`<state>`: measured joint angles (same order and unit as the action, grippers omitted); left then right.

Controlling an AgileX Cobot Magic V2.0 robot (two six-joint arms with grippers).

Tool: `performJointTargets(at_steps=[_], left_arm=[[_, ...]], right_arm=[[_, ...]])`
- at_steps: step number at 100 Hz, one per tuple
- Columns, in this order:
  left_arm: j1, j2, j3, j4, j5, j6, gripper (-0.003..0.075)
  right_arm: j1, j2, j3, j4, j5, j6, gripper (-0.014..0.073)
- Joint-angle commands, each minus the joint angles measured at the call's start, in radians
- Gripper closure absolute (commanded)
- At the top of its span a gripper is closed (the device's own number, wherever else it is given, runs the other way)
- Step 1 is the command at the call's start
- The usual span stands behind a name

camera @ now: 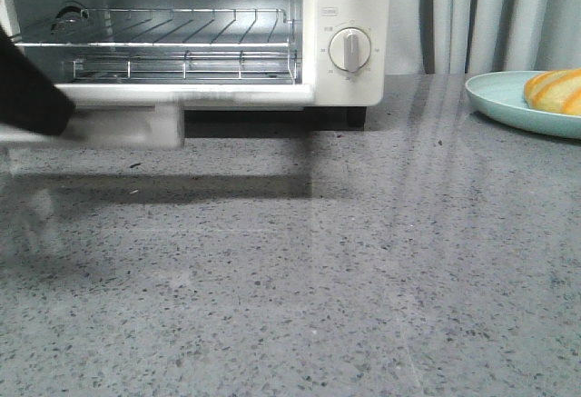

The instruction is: Put bread in oven

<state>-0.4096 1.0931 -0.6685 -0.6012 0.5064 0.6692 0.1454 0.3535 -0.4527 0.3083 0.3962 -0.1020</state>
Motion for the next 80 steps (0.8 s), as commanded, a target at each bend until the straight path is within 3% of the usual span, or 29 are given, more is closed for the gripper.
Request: performJointTargets(at_steps=[1,22,38,45,62,68,80], left_arm=[[-0.008,-0.022,-0.025,-0.025,-0.075,-0.003,0.0742],[-0.008,-0.07,-0.025,-0.025,-0.046,-0.003,0.0742],[-0.008,-0.171,-0.025,-0.032,-0.036,-0.003,0.0742],[-0.008,-0.231,-0.025,-0.036,-0.034,-0.003,0.0742],[-0.008,-0.392,-0.025,-0.036,0.007,-0.003,0.0742],[-0.008,-0.448,-0.025,-0.036,0.02,-0.003,0.0742],[-0.008,-0.536,-0.025,-0.036,0.029,-0.003,0.0742]], right_arm=[[0.0,0.016,-0.036,-0.001,-0.071,-0.014,0.0662],[0.0,0.05,-0.048,-0.001,-0.065,-0.014,0.0662],[0.0,0.2,-0.168,-0.015,-0.014,-0.014,0.0643],[0.0,0.304,-0.256,-0.047,0.023,-0.014,0.0563],[-0.041,0.58,-0.484,-0.125,0.173,-0.014,0.0202],[-0.069,0.673,-0.55,-0.132,0.202,-0.014,0.0178],[-0.131,0.822,-0.622,-0.132,0.181,-0.014,0.0216]])
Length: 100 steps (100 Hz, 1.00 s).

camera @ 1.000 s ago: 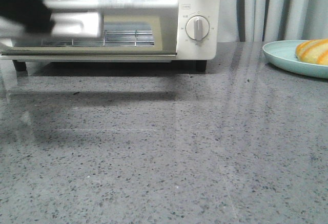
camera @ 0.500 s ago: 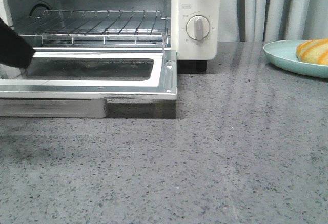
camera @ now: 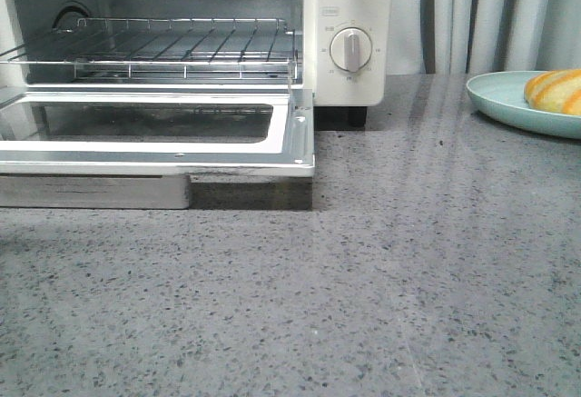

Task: Put bread in oven
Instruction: 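Release the door and reach the right gripper to the croissant on the plate, then grasp the orange-striped croissant with the right gripper and lift it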

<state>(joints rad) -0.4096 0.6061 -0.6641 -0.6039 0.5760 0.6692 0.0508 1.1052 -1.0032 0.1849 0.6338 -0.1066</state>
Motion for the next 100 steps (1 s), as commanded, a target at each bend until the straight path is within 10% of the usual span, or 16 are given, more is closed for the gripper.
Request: performJointTargets(at_steps=[1,44,62,100], left_arm=[[-0.008,-0.053,-0.029,-0.033,-0.041,-0.003,0.0742],[-0.008,-0.109,-0.029,-0.033,-0.039,-0.003,0.0742],[-0.008,-0.109,-0.029,-0.033,-0.033,-0.003,0.0742],[-0.008,-0.109,-0.029,-0.033,-0.042,-0.003,0.0742]], right_arm=[[-0.043,0.078,-0.076,-0.008,-0.065,-0.009,0.022],[-0.088,0.467,-0.086,-0.007,-0.19,-0.004,0.0245],[-0.088,0.5,-0.086,0.001,-0.161,0.01,0.0669],[0.124,0.144,-0.178,-0.03,-0.413,-0.001,0.0657]])
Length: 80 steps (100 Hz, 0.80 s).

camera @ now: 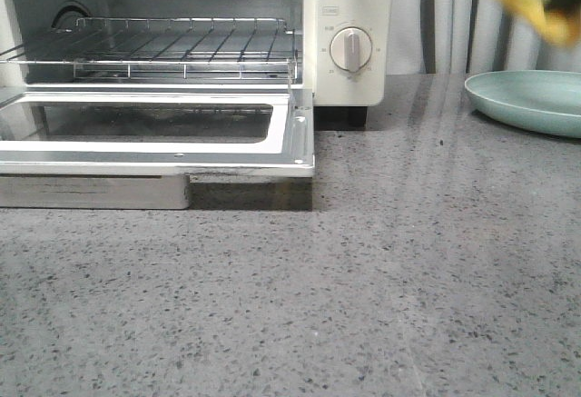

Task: Put bread in oven
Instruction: 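Grasp the orange-striped croissant with the right gripper and lift it, then carry the croissant into the oven and lower it onto the rack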

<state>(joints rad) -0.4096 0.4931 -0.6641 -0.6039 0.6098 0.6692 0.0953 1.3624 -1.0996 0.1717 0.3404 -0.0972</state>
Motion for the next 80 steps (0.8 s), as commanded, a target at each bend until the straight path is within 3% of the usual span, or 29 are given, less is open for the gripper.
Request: performJointTargets(at_steps=[1,18,36,59,80], left_arm=[[-0.008,0.004,-0.029,-0.033,-0.076,-0.003,0.0742],[-0.008,0.004,-0.029,-0.033,-0.125,-0.003,0.0742],[-0.008,0.004,-0.029,-0.038,-0.125,-0.003,0.0742],[-0.008,0.004,-0.029,-0.045,-0.114,-0.003,0.0742],[-0.008,0.004,-0.029,-0.08,-0.098,-0.003,0.0742]], right_arm=[[0.102,-0.117,-0.087,-0.017,-0.124,-0.013,0.0657],[0.413,-0.125,-0.24,-0.103,-0.129,-0.012,0.0657],[0.651,-0.016,-0.302,-0.158,-0.127,-0.012,0.0658],[0.698,0.188,-0.309,-0.172,-0.122,-0.012,0.0659],[0.647,0.293,-0.309,-0.184,-0.175,-0.012,0.0662]])
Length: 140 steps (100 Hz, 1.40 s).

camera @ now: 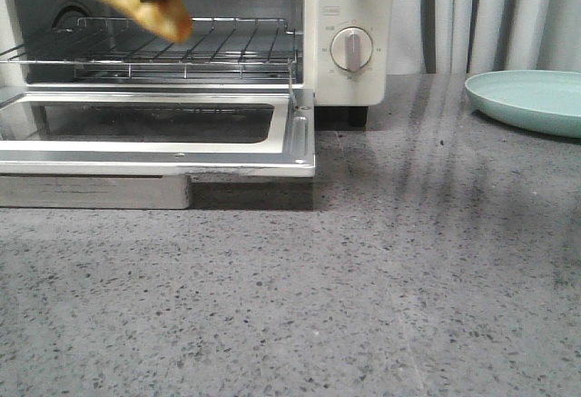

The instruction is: Put bread in oven

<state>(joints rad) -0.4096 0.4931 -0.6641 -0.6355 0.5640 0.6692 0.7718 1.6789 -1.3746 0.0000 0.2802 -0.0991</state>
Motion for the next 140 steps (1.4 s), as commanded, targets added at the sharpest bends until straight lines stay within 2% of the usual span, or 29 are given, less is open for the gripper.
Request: performJointTargets(at_steps=[1,25,32,37,44,49,54,59,61,76,86,95,100,106,114,124,140], left_arm=[[-0.008,0.004,-0.029,-0.048,-0.052,-0.003,0.0742],[-0.008,0.004,-0.029,-0.048,-0.055,-0.003,0.0742],[-0.008,0.004,-0.029,-0.048,-0.061,-0.003,0.0742],[-0.008,0.004,-0.029,-0.048,-0.067,-0.003,0.0742],[-0.008,0.004,-0.029,-0.048,-0.071,-0.003,0.0742],[-0.008,0.004,-0.029,-0.048,-0.071,-0.003,0.0742],[-0.008,0.004,-0.029,-0.048,-0.071,-0.003,0.0742],[-0.008,0.004,-0.029,-0.048,-0.071,-0.003,0.0742],[-0.008,0.004,-0.029,-0.048,-0.071,-0.003,0.0742],[-0.008,-0.011,-0.029,-0.04,-0.081,-0.003,0.0742],[-0.008,-0.051,-0.029,-0.027,-0.088,-0.003,0.0742],[-0.008,-0.113,-0.026,-0.003,-0.105,-0.003,0.0742],[-0.008,-0.153,-0.017,0.015,-0.117,-0.005,0.0742],[-0.008,-0.21,0.01,0.051,-0.127,-0.037,0.0742],[-0.008,-0.285,0.061,0.134,-0.127,-0.129,0.0742],[-0.008,-0.388,0.14,0.236,-0.127,-0.242,0.0742],[-0.008,-0.489,0.246,0.256,-0.127,-0.246,0.0742]], right_arm=[[-0.035,-0.023,-0.034,-0.013,-0.12,-0.011,0.0662],[-0.109,0.006,-0.034,-0.008,-0.142,-0.011,0.0659],[-0.116,0.012,-0.034,0.0,-0.142,-0.011,0.0615],[-0.116,0.015,-0.034,0.0,-0.142,-0.011,0.0529],[-0.118,0.015,-0.034,0.0,-0.138,-0.011,0.033],[-0.118,0.015,-0.034,0.028,-0.14,-0.011,0.0148],[-0.118,0.015,-0.034,0.047,-0.14,-0.011,0.0018],[-0.118,0.015,-0.034,0.047,-0.142,-0.011,-0.0064],[-0.118,0.013,-0.034,0.047,-0.142,-0.011,-0.0073],[-0.106,-0.032,-0.034,0.082,-0.111,-0.011,-0.0017],[-0.082,-0.09,-0.03,0.111,-0.038,-0.011,0.0076],[-0.036,-0.147,-0.01,0.106,0.054,-0.011,0.0288],[-0.005,-0.203,0.027,0.084,0.071,-0.011,0.0482],[0.037,-0.279,0.105,0.034,0.042,-0.011,0.0673],[0.069,-0.428,0.237,0.017,-0.047,-0.011,0.0641],[0.066,-0.636,0.418,0.0,-0.124,-0.011,0.0641],[0.011,-1.01,0.671,-0.088,-0.1,-0.011,0.0642]])
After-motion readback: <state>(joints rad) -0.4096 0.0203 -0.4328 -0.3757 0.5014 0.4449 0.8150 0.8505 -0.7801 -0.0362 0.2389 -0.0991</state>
